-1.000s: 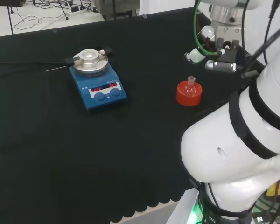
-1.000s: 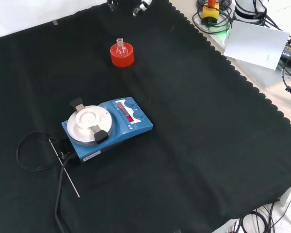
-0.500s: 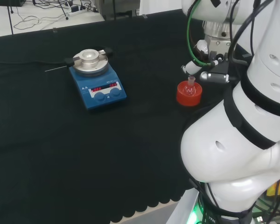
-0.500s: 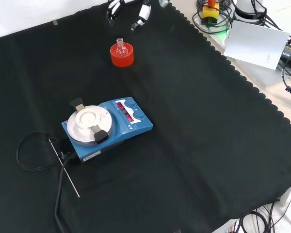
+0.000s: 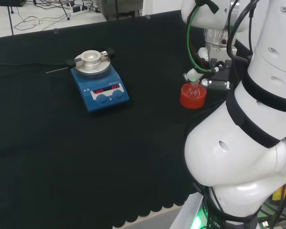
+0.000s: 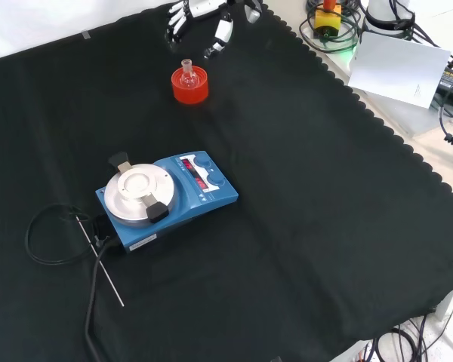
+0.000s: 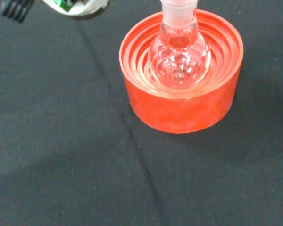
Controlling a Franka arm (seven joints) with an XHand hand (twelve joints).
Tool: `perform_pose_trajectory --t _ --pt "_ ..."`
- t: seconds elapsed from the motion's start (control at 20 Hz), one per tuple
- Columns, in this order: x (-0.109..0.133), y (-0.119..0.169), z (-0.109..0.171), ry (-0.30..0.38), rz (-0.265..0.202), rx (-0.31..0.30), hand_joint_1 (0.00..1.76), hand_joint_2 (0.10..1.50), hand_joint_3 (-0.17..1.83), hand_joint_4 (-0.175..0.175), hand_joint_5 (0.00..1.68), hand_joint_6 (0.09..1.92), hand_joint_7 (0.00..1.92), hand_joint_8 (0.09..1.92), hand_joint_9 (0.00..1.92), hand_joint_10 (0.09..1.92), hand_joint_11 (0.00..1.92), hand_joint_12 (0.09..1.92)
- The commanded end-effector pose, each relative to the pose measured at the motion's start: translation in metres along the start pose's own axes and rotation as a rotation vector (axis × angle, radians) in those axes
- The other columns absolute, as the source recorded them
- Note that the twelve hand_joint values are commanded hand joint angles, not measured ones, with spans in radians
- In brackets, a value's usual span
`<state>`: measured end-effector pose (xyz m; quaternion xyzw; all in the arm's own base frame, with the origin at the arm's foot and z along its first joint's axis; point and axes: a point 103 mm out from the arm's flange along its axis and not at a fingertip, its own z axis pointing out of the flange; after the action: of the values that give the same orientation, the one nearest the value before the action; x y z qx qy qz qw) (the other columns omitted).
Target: Pick up the round-bottom flask.
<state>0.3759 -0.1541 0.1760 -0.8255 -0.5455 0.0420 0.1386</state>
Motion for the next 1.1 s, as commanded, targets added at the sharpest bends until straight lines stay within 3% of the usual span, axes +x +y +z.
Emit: perform_pose_trajectory --t 0.05,0.15,0.3,1.1 --pt "-0.003 0.010 0.011 0.010 -0.012 -0.010 0.82 0.69 0.60 -0.048 0.53 0.45 0.27 0.70 0.45 0.71 0.10 1.41" --pt "-0.014 0.016 0.020 0.021 -0.014 -0.009 0.83 0.69 0.60 -0.048 0.53 0.45 0.27 0.70 0.45 0.71 0.10 1.41" --pt "-0.003 0.013 0.021 0.001 -0.002 -0.016 0.83 0.68 0.60 -0.048 0.54 0.46 0.27 0.70 0.45 0.71 0.10 1.41" --pt "-0.014 0.019 0.028 0.036 0.011 -0.009 0.84 0.67 0.61 -0.048 0.54 0.50 0.27 0.70 0.45 0.71 0.10 1.42"
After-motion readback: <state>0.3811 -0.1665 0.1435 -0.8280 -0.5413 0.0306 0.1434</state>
